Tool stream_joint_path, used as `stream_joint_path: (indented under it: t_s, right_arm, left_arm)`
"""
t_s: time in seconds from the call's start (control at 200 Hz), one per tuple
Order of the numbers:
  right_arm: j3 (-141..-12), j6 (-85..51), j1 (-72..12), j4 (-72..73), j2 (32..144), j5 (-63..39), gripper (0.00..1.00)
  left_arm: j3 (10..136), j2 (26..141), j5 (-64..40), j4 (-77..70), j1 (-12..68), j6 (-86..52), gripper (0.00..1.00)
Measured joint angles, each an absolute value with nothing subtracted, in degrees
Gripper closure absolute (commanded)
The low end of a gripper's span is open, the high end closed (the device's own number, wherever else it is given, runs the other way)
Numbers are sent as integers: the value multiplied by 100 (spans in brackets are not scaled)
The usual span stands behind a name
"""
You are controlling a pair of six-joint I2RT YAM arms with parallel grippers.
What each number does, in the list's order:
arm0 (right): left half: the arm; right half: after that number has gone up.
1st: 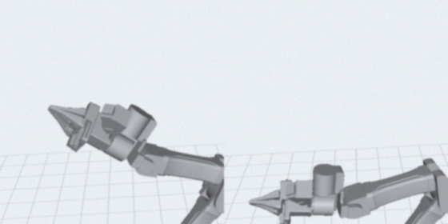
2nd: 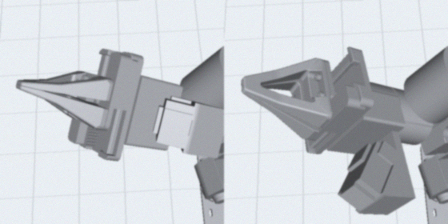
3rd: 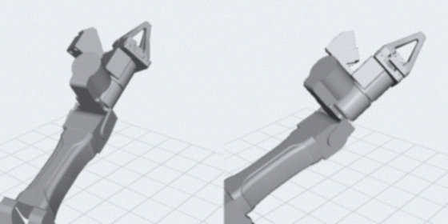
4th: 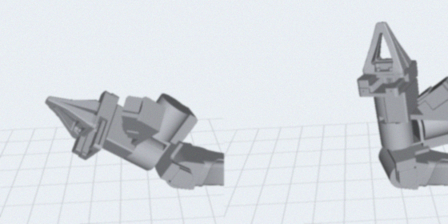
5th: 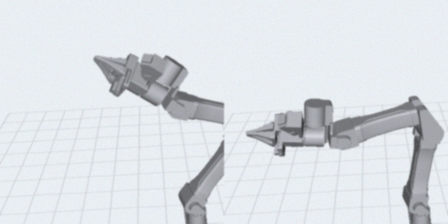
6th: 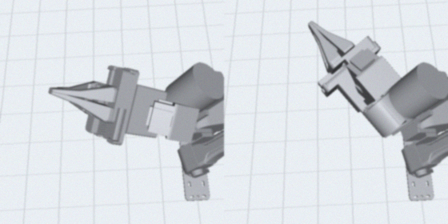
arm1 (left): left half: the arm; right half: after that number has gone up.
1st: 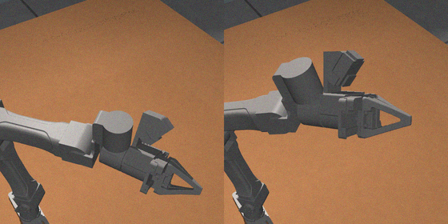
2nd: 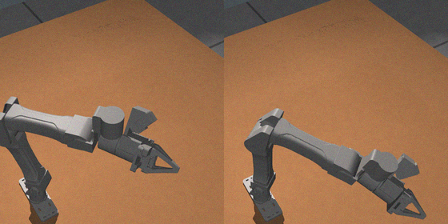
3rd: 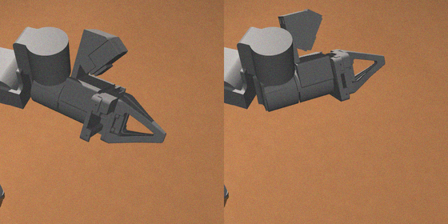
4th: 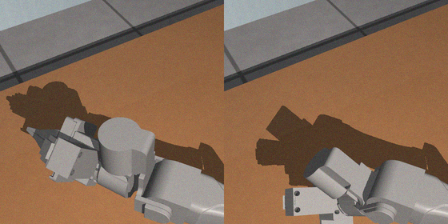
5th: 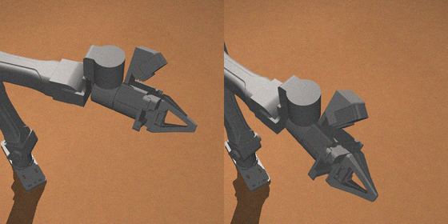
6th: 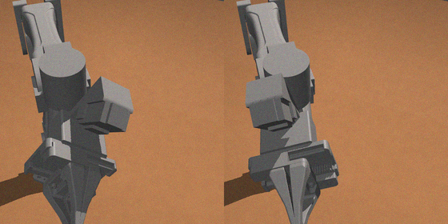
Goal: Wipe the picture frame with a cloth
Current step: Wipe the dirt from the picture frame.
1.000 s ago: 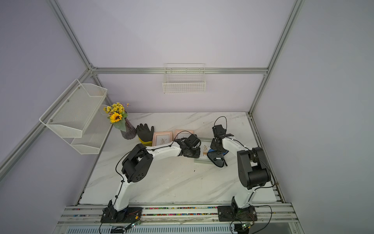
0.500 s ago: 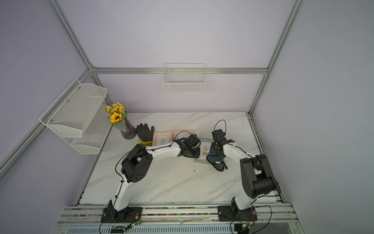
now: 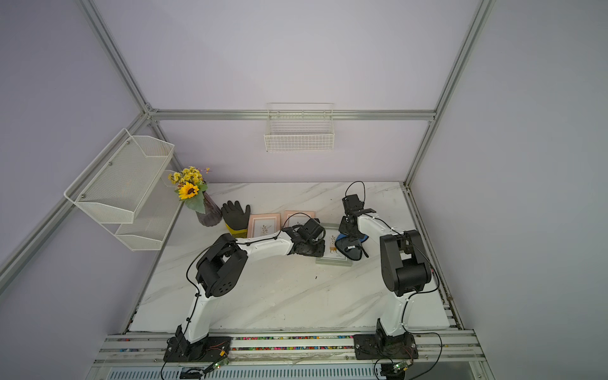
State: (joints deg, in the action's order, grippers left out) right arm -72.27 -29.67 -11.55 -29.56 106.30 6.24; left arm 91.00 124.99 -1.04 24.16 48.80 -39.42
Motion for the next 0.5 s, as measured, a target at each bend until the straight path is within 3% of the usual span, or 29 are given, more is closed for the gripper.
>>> stream_joint_path:
  t_s: [0.505]
  right_arm:
    - [-7297,-3345,-1726,-1981,10995,-392,90]
  left_arm:
    - [8750,12361,-167,1968,4886,-3955,72]
